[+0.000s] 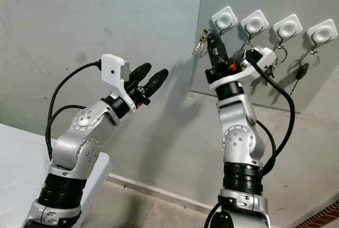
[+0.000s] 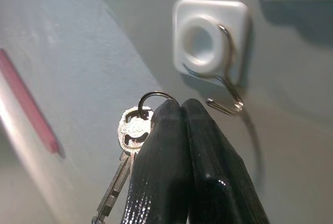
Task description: Hang keys on a hook
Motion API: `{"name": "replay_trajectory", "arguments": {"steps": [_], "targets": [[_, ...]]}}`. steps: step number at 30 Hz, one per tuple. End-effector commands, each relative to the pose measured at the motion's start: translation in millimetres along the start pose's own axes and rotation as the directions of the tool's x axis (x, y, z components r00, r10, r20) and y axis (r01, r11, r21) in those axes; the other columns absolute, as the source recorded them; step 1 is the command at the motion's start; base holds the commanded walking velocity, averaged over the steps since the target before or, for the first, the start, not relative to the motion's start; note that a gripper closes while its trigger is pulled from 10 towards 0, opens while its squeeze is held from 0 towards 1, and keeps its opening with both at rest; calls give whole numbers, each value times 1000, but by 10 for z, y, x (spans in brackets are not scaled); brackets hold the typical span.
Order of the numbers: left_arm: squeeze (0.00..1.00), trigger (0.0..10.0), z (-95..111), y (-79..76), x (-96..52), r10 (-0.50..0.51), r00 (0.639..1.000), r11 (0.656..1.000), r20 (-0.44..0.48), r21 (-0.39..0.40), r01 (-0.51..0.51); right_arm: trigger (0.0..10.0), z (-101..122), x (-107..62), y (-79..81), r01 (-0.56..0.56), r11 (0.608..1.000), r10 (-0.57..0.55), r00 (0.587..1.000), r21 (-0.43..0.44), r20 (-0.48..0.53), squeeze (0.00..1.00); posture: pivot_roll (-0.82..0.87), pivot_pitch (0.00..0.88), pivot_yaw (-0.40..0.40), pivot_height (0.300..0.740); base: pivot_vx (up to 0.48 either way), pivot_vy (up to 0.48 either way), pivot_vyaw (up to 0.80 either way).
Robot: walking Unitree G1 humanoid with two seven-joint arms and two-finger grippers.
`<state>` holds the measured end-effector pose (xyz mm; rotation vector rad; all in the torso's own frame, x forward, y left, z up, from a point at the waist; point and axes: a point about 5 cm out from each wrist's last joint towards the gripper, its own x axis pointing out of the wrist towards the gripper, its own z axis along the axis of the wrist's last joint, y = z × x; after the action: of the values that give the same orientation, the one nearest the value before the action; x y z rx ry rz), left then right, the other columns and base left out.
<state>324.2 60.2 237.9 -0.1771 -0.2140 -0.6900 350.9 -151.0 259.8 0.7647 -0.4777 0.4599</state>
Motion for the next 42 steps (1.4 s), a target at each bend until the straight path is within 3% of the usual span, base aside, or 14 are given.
{"name": "replay_trajectory", "arguments": {"steps": [1,15,19,30,42], "targets": [[0,10000,72,-23,19,-9,1000,1000,18,10,8,10000,67,56,24,-2,1000,2,1000,3,23,0,-4,27,18,740,0,0,0],[0,10000,65,-30,12,-5,1000,1000,18,6,5,10000,62,70,-56,76,997,-76,997,10,10,0,-5,31,16,740,0,0,0],[0,10000,68,-24,16,-3,1000,1000,19,6,3,10000,30,32,-22,16,999,-16,1000,-30,6,0,-6,32,17,740,0,0,0],[0,10000,71,-18,13,2,1000,1000,21,6,-2,10000,-57,-13,69,-75,997,75,996,1,-51,0,-5,36,17,740,0,0,0],[0,10000,74,-15,14,3,1000,1000,23,5,-4,10000,-51,-76,74,-91,996,90,995,-5,-41,0,-5,38,17,740,0,0,0]]}}
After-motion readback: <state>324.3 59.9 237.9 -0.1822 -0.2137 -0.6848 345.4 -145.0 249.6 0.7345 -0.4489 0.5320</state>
